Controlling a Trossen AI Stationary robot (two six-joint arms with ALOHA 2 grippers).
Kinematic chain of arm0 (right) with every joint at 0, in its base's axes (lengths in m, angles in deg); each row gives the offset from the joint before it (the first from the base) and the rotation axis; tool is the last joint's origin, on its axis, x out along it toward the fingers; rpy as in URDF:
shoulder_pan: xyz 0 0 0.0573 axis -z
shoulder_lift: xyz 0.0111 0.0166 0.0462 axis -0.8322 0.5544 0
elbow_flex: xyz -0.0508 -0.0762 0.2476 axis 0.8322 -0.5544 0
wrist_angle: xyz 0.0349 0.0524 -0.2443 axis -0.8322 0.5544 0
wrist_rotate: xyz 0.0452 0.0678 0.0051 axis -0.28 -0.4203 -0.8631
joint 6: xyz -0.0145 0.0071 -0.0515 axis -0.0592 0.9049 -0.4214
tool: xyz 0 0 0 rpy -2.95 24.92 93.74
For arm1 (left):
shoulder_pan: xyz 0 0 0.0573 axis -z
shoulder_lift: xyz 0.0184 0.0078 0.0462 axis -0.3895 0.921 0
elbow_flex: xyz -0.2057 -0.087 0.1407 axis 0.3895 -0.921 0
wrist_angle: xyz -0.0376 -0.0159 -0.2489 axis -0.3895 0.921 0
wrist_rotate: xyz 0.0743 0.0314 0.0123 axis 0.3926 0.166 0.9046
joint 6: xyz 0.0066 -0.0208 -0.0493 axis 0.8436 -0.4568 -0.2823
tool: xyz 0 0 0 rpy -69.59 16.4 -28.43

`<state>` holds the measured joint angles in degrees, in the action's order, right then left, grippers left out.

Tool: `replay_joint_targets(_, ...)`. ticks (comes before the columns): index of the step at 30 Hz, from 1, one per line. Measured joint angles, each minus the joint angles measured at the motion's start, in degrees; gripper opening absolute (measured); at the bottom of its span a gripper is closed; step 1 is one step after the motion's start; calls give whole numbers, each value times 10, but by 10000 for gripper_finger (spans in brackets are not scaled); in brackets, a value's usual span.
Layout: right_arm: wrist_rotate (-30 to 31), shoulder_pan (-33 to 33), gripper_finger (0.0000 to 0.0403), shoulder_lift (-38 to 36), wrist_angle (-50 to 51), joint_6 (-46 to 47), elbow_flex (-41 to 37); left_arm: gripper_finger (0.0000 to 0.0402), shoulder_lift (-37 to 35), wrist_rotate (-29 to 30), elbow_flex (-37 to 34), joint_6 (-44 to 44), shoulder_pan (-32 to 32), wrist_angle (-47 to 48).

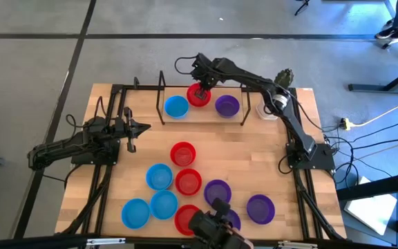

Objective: Pick & Place Mini bowls
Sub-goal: Put the red bowl on the shelf, then stack the purple bowl on top of the purple bowl on the shelf

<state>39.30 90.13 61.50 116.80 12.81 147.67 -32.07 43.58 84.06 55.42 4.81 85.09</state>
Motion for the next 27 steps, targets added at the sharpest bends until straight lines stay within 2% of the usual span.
replay_joint_targets(12,-1,0,16,13,1,-15,1,3,0,0,0,0,0,0)
replay_joint_targets(18,3,0,54,15,11,-43,0,8,0,0,0,14,0,0)
replay_joint_targets(27,58,-8,112,16,28,-43,35,5,0,0,0,15,0,0)
